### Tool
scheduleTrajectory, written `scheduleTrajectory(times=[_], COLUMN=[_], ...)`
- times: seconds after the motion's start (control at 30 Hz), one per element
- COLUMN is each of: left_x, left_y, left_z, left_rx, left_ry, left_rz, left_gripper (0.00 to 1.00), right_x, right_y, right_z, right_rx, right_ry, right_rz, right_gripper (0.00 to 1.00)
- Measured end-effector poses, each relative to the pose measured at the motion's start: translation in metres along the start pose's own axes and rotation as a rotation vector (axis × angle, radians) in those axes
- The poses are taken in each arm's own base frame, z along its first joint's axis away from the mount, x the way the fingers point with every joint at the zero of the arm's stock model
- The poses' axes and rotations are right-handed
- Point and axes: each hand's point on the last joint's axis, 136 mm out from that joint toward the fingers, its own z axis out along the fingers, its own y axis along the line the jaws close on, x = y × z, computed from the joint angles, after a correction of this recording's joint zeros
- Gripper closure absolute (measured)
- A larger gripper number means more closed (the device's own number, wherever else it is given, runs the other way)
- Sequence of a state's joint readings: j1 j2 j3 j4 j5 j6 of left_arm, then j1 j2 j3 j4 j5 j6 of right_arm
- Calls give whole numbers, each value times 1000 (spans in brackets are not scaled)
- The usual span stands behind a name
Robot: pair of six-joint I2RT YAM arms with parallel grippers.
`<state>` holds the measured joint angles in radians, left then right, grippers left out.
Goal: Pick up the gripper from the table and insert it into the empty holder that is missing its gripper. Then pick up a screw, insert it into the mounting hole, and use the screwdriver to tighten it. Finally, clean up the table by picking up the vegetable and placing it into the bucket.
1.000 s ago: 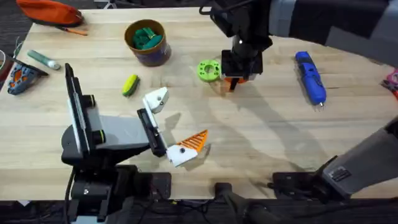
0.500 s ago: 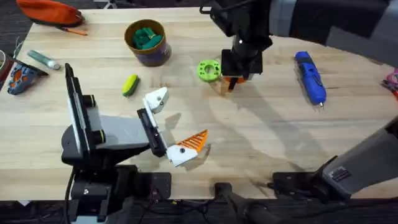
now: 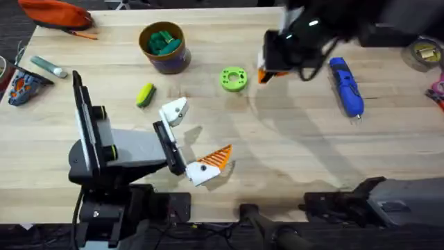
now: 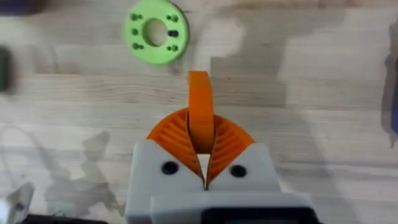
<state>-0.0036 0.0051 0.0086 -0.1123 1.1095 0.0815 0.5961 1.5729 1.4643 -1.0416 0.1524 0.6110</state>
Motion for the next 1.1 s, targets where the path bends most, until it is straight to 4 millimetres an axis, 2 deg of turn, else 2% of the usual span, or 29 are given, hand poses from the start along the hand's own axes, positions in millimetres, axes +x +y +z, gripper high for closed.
scheduleTrajectory(times=[0.2, 0.33, 0.47, 0.57, 0.67, 0.77, 0.8, 0.87, 1.1], left_x=[0, 0, 0, 0, 0, 0, 0, 0, 0], left_y=[0, 0, 0, 0, 0, 0, 0, 0, 0], left_z=[0, 0, 0, 0, 0, 0, 0, 0, 0], left_rx=[0, 0, 0, 0, 0, 0, 0, 0, 0], left_ry=[0, 0, 0, 0, 0, 0, 0, 0, 0], left_rz=[0, 0, 0, 0, 0, 0, 0, 0, 0], left_gripper=[15, 14, 15, 15, 16, 15, 16, 16, 15], right_x=[-7, -5, -5, -13, -13, -10, -10, -11, -1], right_y=[-4, -3, 12, 27, 34, 33, 30, 31, 37], right_z=[-62, -85, -89, -92, -92, -94, -97, -100, -100], right_rx=[-100, -160, -237, -319, -405, -492, -592, -671, -942], right_ry=[-152, -196, -197, -247, -289, -320, -352, -374, -327], right_rz=[-35, -50, -100, -138, -161, -160, -147, -146, -186], right_gripper=[997, 997, 997, 997, 997, 997, 997, 997, 997])
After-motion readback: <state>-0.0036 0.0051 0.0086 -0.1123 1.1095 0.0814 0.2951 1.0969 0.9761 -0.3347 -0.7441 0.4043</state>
